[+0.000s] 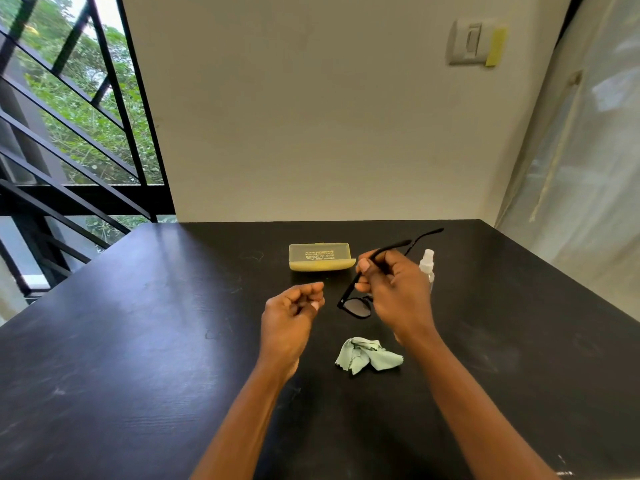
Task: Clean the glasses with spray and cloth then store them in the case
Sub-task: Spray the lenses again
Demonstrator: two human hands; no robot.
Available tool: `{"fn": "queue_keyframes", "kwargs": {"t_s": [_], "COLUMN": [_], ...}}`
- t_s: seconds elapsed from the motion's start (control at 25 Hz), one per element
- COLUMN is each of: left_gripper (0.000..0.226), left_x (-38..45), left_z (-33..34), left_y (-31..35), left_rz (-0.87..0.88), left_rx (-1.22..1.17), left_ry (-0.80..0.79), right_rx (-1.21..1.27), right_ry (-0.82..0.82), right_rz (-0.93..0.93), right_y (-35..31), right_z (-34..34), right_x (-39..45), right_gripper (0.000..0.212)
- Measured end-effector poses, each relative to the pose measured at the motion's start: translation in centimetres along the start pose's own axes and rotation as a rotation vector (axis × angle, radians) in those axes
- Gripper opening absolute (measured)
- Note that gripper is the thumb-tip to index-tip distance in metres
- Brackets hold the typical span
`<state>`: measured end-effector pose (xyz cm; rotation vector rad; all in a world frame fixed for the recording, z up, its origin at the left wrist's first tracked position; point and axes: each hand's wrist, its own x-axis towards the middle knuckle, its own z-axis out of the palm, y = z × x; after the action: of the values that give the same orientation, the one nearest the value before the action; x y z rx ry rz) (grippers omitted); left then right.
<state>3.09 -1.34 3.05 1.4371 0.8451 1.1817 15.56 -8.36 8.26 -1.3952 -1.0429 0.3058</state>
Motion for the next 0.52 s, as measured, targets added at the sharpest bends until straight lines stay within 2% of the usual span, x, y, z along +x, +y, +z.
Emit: {"fn": "queue_keyframes", "kwargs": {"t_s": [0.08, 0.2, 0.36, 0.52], "left_gripper": [0.031, 0.027, 0.026, 0.029], "left_x": [-0.3, -0.6, -0.8, -0.7], "left_z": [0.6, 1.3, 1.6, 2.1], "left_y": [0.3, 0.5, 0.6, 0.4], "left_rz": [0.140, 0.388, 0.466, 0.522], "left_rx": [0.179, 0.435, 0.405, 0.379], "left_ry": [-0.023, 0.023, 0.076, 0.090], "right_rx": [-0.104, -0.189, -0.244, -0.222], "right_ry": [-0.014, -0.048, -0.081, -0.146], "right_rz": [-0.111, -0.217, -0.251, -0.197], "right_y": [0.3, 0.6, 0.5, 0.6], "right_z": [0.7, 1.9, 2.3, 1.9], "right_x": [-0.5, -0.8, -0.2, 0.3], "right_gripper": [0.016, 0.008, 0.011, 0.012]}}
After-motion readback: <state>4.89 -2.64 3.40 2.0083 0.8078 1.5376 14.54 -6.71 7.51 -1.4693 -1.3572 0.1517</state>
